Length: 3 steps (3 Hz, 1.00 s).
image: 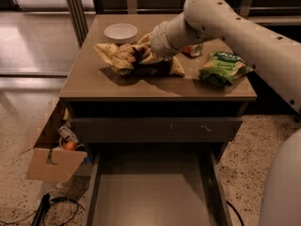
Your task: Pick brown chip bag from middle drawer and place on counter
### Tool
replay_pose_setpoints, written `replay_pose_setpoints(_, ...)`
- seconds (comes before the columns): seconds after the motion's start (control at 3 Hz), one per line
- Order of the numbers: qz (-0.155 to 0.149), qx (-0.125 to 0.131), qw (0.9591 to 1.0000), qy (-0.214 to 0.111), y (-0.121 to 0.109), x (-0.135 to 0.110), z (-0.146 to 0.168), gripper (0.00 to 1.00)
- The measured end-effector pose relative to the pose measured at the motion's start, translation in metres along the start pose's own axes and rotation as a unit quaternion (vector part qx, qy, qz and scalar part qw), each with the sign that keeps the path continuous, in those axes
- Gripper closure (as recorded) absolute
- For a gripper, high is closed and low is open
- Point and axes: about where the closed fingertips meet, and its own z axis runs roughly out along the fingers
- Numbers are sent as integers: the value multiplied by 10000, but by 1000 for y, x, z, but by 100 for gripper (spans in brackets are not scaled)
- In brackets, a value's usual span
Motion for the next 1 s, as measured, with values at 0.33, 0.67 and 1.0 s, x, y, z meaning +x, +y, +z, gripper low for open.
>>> replay_pose_setpoints(0.33,0,0,10000,0,0,0,0,85)
replay_pose_setpoints(0.67,0,0,10000,0,0,0,0,61)
replay_pose_setpoints(1.0,0,-1,10000,0,0,0,0,38)
